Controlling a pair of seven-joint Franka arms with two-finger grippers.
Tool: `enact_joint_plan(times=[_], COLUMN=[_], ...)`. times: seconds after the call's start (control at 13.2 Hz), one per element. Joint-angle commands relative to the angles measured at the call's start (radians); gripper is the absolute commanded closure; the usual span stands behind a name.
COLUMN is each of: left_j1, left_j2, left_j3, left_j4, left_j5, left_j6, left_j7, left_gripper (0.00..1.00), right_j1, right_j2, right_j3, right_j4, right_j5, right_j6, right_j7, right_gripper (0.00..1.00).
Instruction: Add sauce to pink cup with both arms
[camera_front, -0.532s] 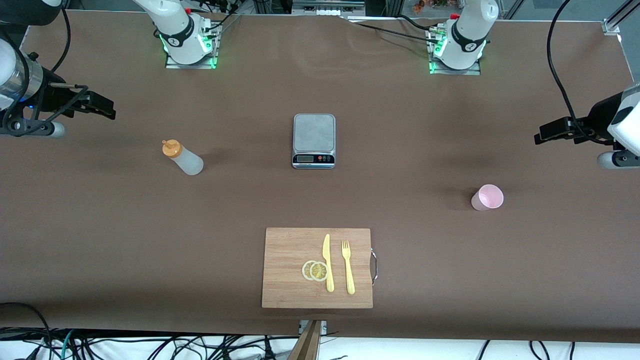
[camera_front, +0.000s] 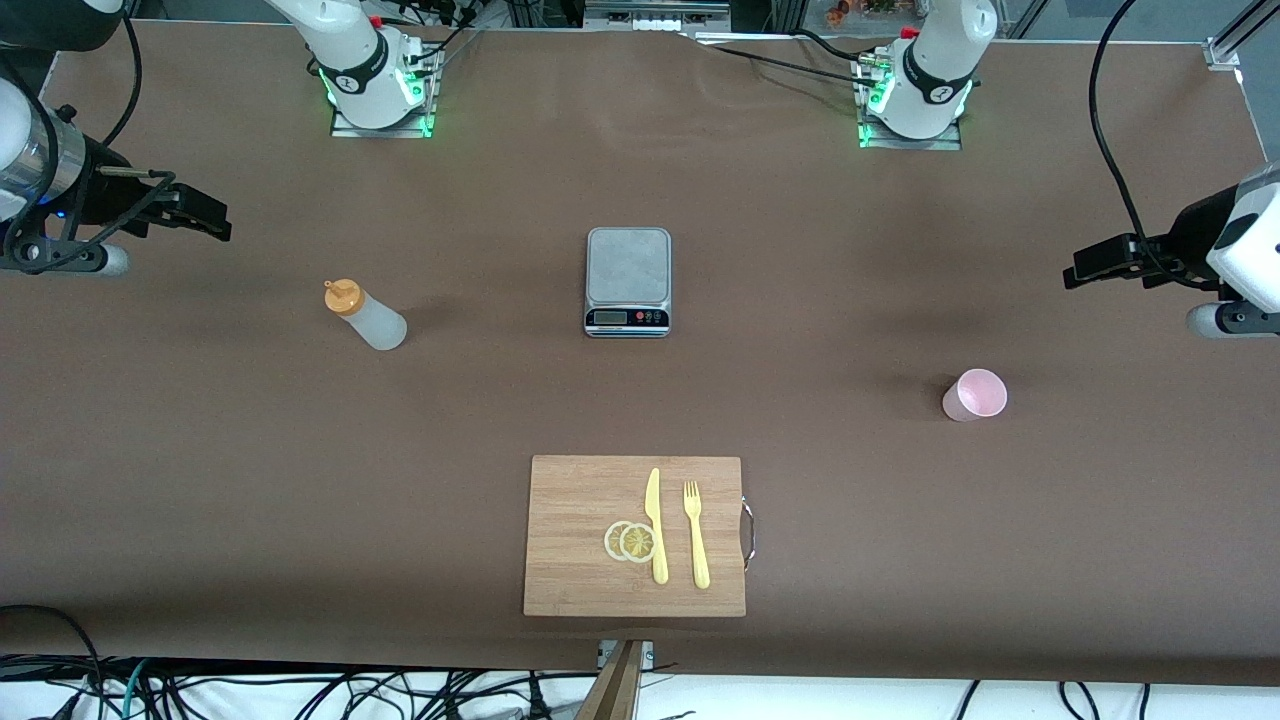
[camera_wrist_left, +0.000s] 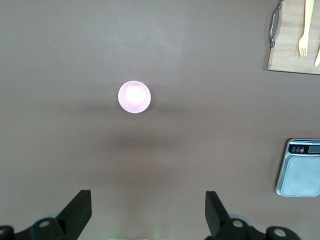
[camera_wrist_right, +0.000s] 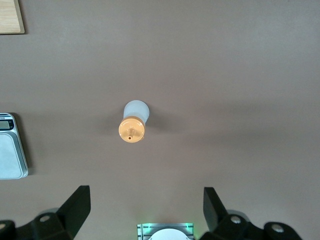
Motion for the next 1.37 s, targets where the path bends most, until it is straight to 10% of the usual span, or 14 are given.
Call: enact_joint_plan(times=[0.0, 1.29], left_j1=[-0.007, -0.012], left_j2=[0.014, 0.024], left_j3=[-0.001, -0.003], left_j4=[0.035, 0.041], left_j5=[0.023, 0.05], left_j6=[-0.009, -0.025], left_j7=[-0.01, -0.011], left_gripper=[0.0, 0.0], right_j1=[0.0, -0.009], right_j2=[0.004, 0.017], right_j3=[0.002, -0.006], right_j4=[0.014, 0.017], right_j5=[0.011, 0.026], right_j6=[-0.001, 0.0], right_j7=[0.007, 0.001], right_gripper=[0.0, 0.0])
